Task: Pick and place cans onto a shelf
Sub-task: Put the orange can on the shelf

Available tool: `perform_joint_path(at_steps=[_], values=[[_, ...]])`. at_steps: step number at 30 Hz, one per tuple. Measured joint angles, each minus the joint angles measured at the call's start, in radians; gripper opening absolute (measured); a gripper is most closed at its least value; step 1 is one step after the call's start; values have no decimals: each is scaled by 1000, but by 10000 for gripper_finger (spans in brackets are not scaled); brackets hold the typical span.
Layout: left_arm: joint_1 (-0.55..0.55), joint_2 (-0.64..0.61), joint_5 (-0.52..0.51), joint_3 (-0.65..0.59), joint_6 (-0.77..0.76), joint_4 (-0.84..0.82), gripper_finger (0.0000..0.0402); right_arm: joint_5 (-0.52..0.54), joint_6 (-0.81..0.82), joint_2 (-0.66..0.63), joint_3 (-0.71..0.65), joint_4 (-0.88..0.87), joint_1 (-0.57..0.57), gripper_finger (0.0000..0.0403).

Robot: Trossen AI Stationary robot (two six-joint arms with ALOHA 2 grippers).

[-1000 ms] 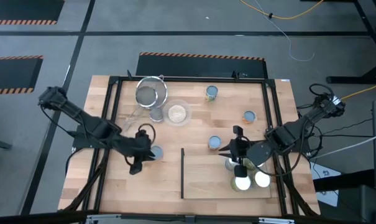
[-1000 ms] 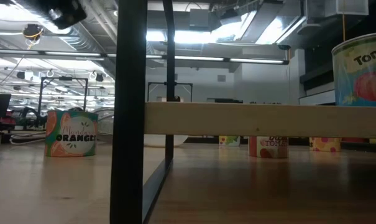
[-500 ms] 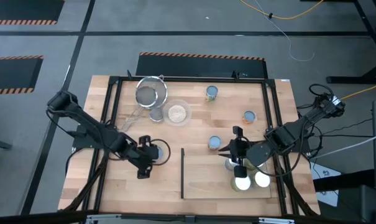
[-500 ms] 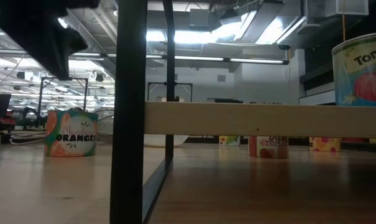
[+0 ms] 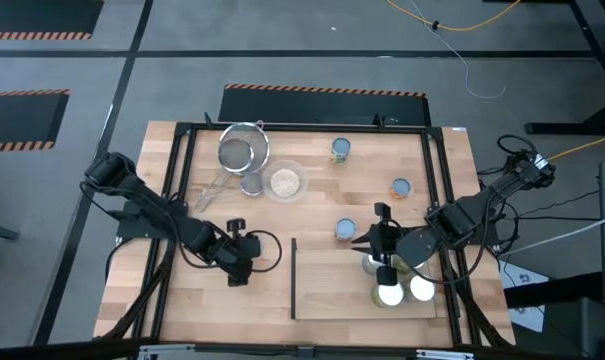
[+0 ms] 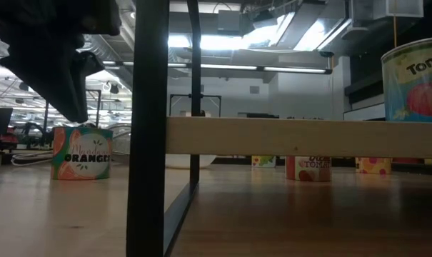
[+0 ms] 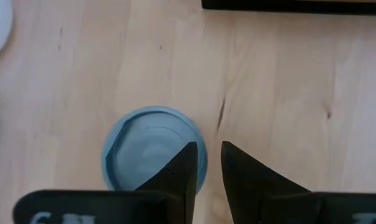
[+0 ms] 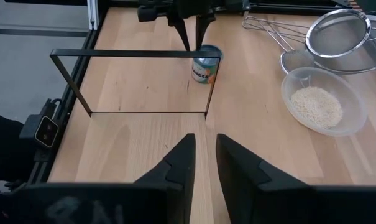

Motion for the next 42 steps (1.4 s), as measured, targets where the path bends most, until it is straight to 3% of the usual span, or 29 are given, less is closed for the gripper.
perform_joint_path(at_steps=[11,22,35,42], values=[[0,6,-10,0,-1,0,71,0,0,0,0,0,0,69],[0,6,-10,0,-26,-4,121,0,0,0,0,0,0,69],[-1,68,-10,0,-22,-1,117,0,0,0,0,0,0,69],[0,74,-26,1,-19,-3,75,0,0,0,0,0,0,69]])
